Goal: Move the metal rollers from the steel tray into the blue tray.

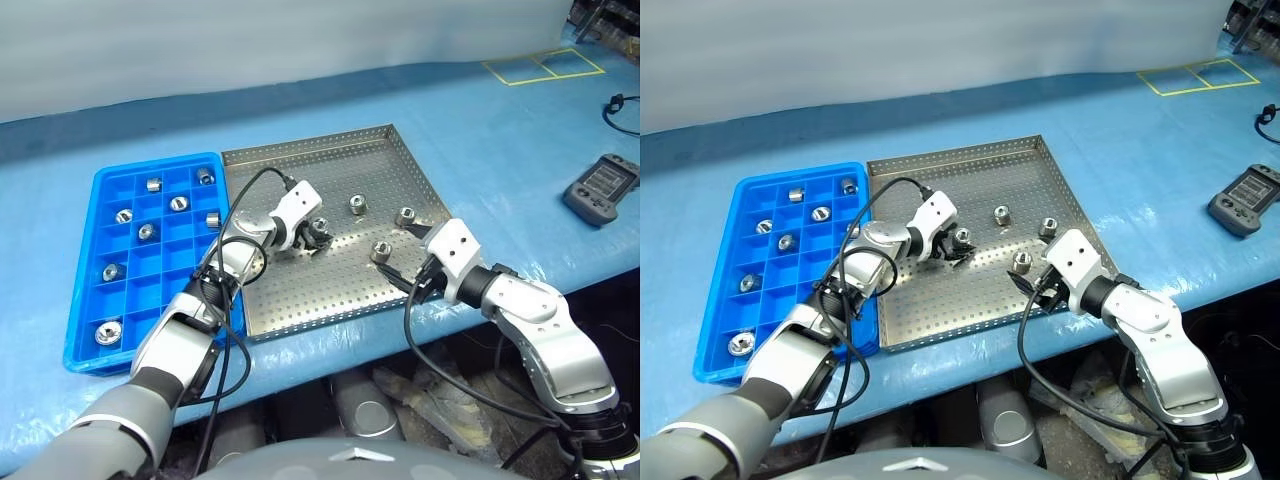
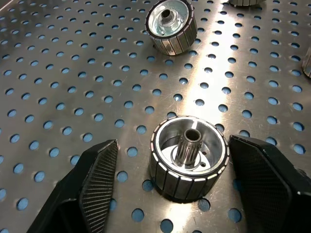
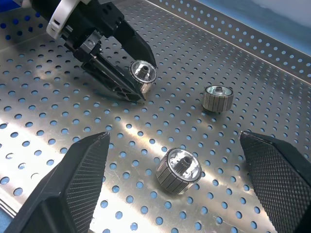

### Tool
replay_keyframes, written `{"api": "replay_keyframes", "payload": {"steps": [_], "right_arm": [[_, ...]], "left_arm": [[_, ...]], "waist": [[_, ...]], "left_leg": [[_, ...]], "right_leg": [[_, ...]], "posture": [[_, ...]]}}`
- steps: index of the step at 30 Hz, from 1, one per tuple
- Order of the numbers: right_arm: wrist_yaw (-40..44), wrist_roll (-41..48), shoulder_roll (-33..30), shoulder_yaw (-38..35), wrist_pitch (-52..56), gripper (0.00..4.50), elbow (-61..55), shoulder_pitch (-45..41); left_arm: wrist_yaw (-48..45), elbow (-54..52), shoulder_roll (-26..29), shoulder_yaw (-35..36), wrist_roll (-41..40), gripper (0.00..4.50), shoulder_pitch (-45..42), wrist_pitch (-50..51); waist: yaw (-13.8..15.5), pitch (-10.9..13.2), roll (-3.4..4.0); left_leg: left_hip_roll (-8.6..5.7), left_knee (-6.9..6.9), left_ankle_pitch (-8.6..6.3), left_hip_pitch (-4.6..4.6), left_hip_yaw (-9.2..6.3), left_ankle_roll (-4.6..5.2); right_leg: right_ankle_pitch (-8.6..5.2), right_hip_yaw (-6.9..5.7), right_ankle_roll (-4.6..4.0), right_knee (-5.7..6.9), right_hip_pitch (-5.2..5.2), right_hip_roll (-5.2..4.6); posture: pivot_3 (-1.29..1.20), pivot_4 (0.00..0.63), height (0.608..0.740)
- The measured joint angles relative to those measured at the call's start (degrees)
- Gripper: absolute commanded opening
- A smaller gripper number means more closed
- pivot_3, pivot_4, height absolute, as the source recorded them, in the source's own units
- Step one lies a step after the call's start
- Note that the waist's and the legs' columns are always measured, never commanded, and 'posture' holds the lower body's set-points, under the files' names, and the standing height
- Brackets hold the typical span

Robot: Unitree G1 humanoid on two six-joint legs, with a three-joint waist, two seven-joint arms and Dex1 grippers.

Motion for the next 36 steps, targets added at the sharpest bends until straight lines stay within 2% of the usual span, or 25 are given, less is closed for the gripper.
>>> {"api": "replay_keyframes", "payload": {"steps": [2,11,14,19,22,26,31,35,36], "right_arm": [[0.0,0.0,0.05,0.02,-0.01,4.5,0.02,-0.1],[0.5,-0.02,0.55,1.01,-0.21,4.5,0.57,-1.24],[0.89,-0.02,0.71,1.37,-0.29,4.5,1.21,-1.59],[2.25,-0.17,1.05,3.68,-1.27,4.5,3.95,-3.92],[3.03,-0.3,1.26,4.51,-1.94,4.5,5.58,-5.83],[3.45,-0.51,1.7,5.54,-2.7,4.5,6.87,-7.3],[3.38,-0.54,1.81,5.65,-3.57,4.5,7.13,-7.24],[3.22,-0.53,1.78,5.52,-3.58,4.5,6.98,-6.15],[3.03,-0.53,1.73,5.25,-3.58,4.5,6.65,-5.52]], "left_arm": [[0.0,-0.01,0.0,0.03,0.19,2.45,0.0,0.0],[0.34,-2.39,0.58,0.94,0.45,2.45,1.46,0.05],[0.59,-7.48,1.46,2.58,-0.27,2.45,3.81,0.26],[1.66,-22.11,4.61,8.12,-3.63,2.45,7.46,4.3],[2.18,-25.98,5.74,9.01,-4.06,2.45,8.29,6.39],[2.9,-25.68,5.67,8.76,-4.02,2.45,9.0,8.01],[1.9,-19.97,3.71,5.73,-3.67,2.45,8.32,7.44],[0.4,-16.3,2.13,3.85,-3.57,3.59,6.05,6.78],[0.5,-15.2,1.59,3.69,-3.49,3.59,5.01,6.5]], "waist": [[0.0,0.0,0.0],[-0.06,0.0,0.0],[0.19,0.0,0.0],[0.88,0.01,0.01],[2.04,-0.01,0.03],[3.82,0.0,0.03],[5.53,-0.01,0.04],[5.75,-0.01,0.04],[5.74,-0.01,0.04]], "left_leg": [[0.0,0.0,0.0,0.01,0.03,0.0],[0.0,-0.01,-0.01,0.02,0.1,0.03],[0.01,-0.01,-0.02,-0.01,0.1,0.04],[0.02,-0.01,-0.02,0.0,0.1,0.03],[0.0,0.0,-0.02,0.04,0.09,0.03],[-0.01,0.0,-0.02,-0.02,0.04,0.04],[-0.09,0.0,-0.07,-0.09,0.02,0.12],[-0.11,0.0,-0.09,-0.16,0.01,0.14],[-0.11,0.0,-0.09,-0.16,0.0,0.14]], "right_leg": [[0.01,0.03,0.02,0.0,0.0,0.0],[0.02,0.12,0.04,0.0,-0.04,0.01],[0.03,0.13,0.04,0.01,-0.07,-0.01],[0.05,0.15,0.04,0.05,-0.1,-0.02],[0.05,0.14,0.04,0.05,-0.07,-0.03],[0.19,0.08,-0.19,0.04,-0.12,-0.04],[0.24,0.03,-0.27,-0.01,-0.13,-0.13],[0.24,0.02,-0.27,-0.03,-0.2,-0.16],[0.24,0.01,-0.27,-0.02,-0.2,-0.16]], "posture": [[-0.35,0.15,0.74],[-0.32,0.15,0.74],[-0.29,0.15,0.74],[-0.23,0.15,0.74],[-0.22,0.15,0.74],[-0.22,0.15,0.74],[-0.26,0.15,0.74],[-0.29,0.15,0.74],[-0.3,0.15,0.74]]}}
